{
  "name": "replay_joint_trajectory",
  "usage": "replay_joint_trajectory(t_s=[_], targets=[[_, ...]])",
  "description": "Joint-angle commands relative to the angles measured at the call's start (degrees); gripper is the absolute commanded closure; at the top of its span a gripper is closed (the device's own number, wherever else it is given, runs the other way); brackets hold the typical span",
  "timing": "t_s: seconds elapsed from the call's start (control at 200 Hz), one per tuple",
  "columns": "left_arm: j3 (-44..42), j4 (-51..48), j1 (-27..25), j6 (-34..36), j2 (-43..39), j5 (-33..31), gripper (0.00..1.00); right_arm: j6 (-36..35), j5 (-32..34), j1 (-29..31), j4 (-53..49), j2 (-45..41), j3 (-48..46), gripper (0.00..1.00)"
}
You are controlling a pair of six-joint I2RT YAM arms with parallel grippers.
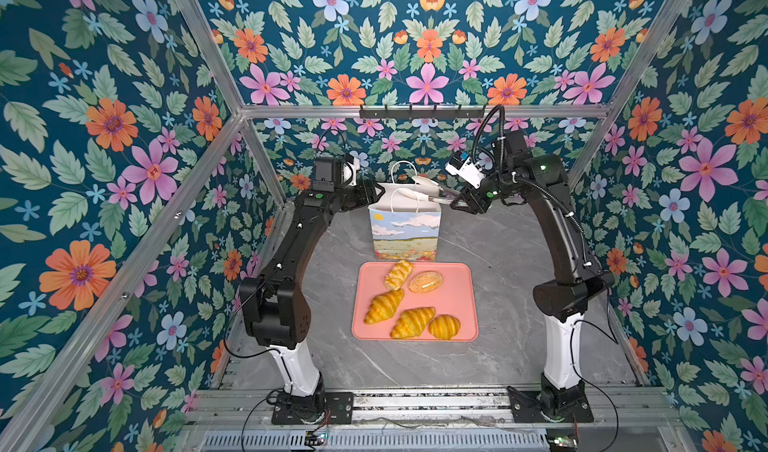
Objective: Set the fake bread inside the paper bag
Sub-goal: 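Withdraw the tongs from the bag and move them toward the tray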
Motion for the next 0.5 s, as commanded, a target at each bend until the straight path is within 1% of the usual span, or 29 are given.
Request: replay_joint_trajectory(t_s=[0.0, 0.28, 0.495], targets=[[-0.29, 0.23, 0.08, -0.07, -1.02, -0.16, 0.28, 0.38, -1.82, 0.09, -0.29, -1.97, -0.05, 0.52], [-1.50, -0.12, 0.12, 0.52, -3.85, -1.86, 0.27, 0.99, -2.28, 0.10, -1.57, -8.64, -2.55, 0.53], [-2.51, -2.12, 0.26, 2.60, -7.13, -6.11, 0.27, 1.99, -2.17, 0.13, -1.15, -17.07, -11.17, 0.53]])
